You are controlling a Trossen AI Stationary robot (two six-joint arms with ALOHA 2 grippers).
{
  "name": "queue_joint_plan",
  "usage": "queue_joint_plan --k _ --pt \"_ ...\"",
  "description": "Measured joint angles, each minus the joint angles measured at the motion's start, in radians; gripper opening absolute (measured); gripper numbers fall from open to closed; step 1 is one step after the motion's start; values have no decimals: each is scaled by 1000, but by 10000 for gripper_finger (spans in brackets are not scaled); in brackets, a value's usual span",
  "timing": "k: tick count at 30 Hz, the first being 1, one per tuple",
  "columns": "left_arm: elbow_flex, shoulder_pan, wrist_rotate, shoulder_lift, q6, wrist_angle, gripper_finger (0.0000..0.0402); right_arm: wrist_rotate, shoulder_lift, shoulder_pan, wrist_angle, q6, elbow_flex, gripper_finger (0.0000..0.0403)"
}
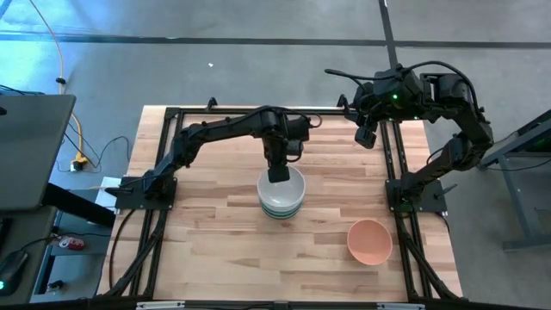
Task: Nest bowls inside each other
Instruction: Stack the white bowl on top of the white bowl
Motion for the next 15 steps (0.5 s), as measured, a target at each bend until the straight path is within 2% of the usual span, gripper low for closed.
queue_joint_plan --k 15 --pt "0 16 -66 -7 14 -2 0 -2 0 0 0 -10 0 133"
